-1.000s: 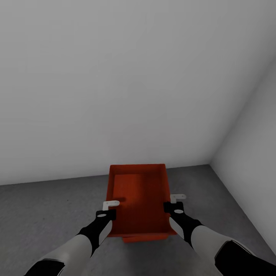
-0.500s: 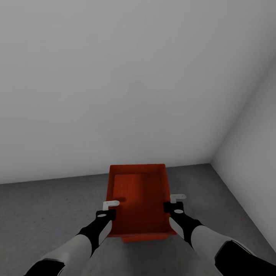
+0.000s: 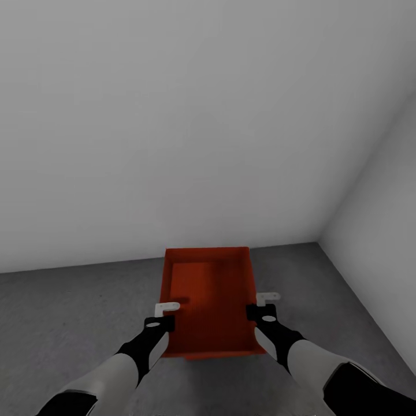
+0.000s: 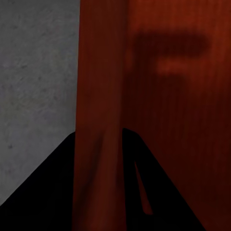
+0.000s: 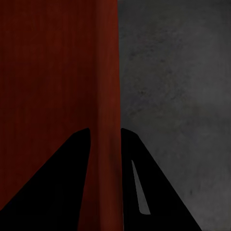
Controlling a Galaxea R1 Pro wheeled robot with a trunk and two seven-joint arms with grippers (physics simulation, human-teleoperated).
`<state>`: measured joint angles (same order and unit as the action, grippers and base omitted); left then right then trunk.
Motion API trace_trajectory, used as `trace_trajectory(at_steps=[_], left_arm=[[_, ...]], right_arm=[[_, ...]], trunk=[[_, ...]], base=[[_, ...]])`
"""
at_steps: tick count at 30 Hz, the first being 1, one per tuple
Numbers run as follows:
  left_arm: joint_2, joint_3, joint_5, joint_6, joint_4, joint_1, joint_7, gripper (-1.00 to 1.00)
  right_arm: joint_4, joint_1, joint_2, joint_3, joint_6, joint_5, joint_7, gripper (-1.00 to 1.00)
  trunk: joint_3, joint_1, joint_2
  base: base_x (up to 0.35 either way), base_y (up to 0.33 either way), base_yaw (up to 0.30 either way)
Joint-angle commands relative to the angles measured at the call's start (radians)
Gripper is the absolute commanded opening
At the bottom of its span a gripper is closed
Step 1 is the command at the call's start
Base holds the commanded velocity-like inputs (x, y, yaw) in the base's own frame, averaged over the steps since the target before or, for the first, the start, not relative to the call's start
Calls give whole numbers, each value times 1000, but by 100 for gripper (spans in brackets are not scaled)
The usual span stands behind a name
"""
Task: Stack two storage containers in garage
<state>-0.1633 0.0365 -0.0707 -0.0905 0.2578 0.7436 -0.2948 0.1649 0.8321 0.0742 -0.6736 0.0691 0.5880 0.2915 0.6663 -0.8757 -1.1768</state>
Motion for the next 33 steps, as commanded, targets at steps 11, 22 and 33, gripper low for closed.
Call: trace_trajectory(at_steps=[11, 22, 33], left_arm=[[14, -15, 14, -6, 5, 0, -32, -100], [14, -15, 14, -6, 5, 0, -31, -100], [13, -15, 14, -6, 5, 0, -30, -100]], right_arm=[[-62, 1, -1, 11, 8, 10, 15, -100], [-62, 1, -1, 11, 8, 10, 15, -100], [-62, 1, -1, 12, 8, 10, 15, -100]], trunk=[[19, 0, -1], [36, 0, -1], [54, 0, -1]], base=[[0, 0, 0], [0, 0, 0], [0, 0, 0]])
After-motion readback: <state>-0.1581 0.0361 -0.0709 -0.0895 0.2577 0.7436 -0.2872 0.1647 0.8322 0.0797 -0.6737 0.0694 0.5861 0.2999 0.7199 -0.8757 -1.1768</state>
